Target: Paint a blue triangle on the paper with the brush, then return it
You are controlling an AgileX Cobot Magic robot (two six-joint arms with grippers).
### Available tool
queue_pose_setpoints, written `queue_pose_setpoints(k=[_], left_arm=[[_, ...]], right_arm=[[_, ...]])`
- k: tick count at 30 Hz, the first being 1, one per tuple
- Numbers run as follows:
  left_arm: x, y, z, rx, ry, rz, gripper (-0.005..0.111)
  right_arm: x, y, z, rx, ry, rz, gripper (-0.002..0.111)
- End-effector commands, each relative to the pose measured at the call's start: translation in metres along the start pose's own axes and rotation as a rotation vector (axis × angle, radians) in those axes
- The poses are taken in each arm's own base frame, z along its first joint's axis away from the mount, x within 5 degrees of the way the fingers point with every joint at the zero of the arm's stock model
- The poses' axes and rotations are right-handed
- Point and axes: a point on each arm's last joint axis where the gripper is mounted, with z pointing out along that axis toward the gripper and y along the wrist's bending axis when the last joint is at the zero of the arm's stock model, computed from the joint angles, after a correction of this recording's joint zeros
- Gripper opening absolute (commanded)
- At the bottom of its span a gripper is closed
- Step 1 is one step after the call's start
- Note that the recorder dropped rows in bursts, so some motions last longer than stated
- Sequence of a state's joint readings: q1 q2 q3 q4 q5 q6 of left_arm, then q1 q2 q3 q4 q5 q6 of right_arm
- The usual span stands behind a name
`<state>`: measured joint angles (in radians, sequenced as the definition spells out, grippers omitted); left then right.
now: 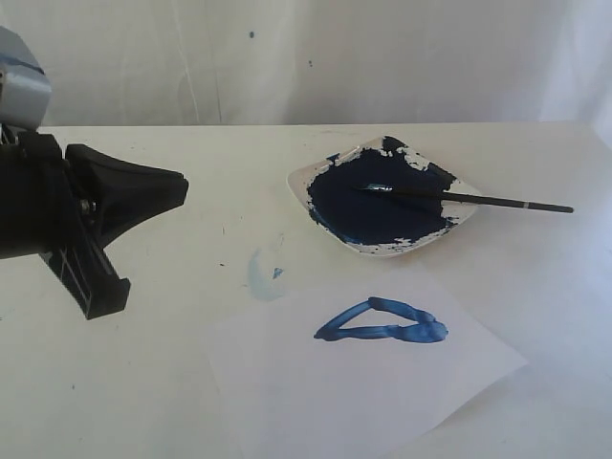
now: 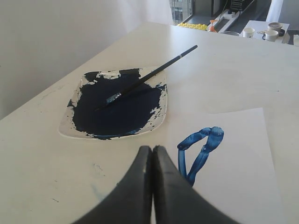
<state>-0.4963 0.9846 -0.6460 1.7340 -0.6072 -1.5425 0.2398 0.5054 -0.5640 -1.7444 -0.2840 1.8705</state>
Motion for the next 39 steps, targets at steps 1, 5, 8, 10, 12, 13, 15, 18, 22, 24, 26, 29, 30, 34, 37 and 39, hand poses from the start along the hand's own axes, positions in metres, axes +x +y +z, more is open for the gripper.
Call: queue_pose_setpoints(k=[1, 5, 8, 10, 12, 13, 15, 18, 22, 24, 26, 29, 30, 34, 37, 39], left_arm=[[0.001, -0.002, -0.001, 0.006, 0.002, 0.009, 0.000], [0.001, -0.002, -0.001, 0.006, 0.002, 0.009, 0.000], [0.001, -0.002, -0.001, 0.006, 0.002, 0.009, 0.000], [0.001, -0.002, -0.001, 0.006, 0.002, 0.009, 0.000], [0.001, -0.002, -0.001, 0.006, 0.002, 0.009, 0.000], [0.001, -0.002, -0.001, 0.006, 0.002, 0.009, 0.000], [0.001, -0.002, -0.001, 0.006, 0.002, 0.009, 0.000], [0.001, -0.002, -0.001, 0.006, 0.002, 0.009, 0.000], [0.001, -0.002, -0.001, 0.006, 0.002, 0.009, 0.000], [0.001, -0.002, -0.001, 0.006, 0.002, 0.009, 0.000], [0.001, -0.002, -0.001, 0.006, 0.002, 0.009, 0.000], [0.001, -0.002, -0.001, 0.006, 0.002, 0.009, 0.000], [0.001, -0.002, -0.001, 0.006, 0.002, 0.009, 0.000], [0.001, -0.002, -0.001, 0.006, 0.002, 0.009, 0.000], [0.001, -0.002, -0.001, 0.006, 0.002, 0.009, 0.000], [0.001, -0.002, -0.001, 0.006, 0.002, 0.009, 0.000]], right_arm=[[0.006, -0.001, 0.000, 0.008, 0.012, 0.033, 0.000], [0.005, -0.003, 0.000, 0.026, -0.001, 0.256, 0.000], [0.000, -0.001, 0.000, -0.003, -0.052, 0.464, 0.000], [-0.005, -0.001, -0.001, -0.029, -0.100, 0.633, 0.000], [-0.007, -0.001, -0.002, -0.042, -0.126, 0.735, 0.000], [-0.007, -0.001, -0.002, -0.046, -0.130, 0.757, 0.000], [-0.003, -0.001, -0.001, -0.048, -0.126, 0.804, 0.000], [0.013, -0.006, 0.000, -0.013, -0.122, 0.896, 0.000], [0.040, -0.014, -0.006, 0.028, -0.176, 0.930, 0.000], [0.051, -0.017, -0.012, 0.049, -0.228, 0.869, 0.000], [0.064, -0.020, -0.019, 0.081, -0.251, 0.765, 0.000], [0.084, -0.021, -0.028, 0.140, -0.210, 0.490, 0.000], [0.092, -0.022, -0.030, 0.158, -0.182, 0.391, 0.000], [0.122, -0.024, -0.038, 0.209, -0.064, 0.013, 0.000], [0.139, -0.026, -0.041, 0.229, 0.030, -0.119, 0.000], [0.143, -0.027, -0.042, 0.242, 0.085, -0.160, 0.000]])
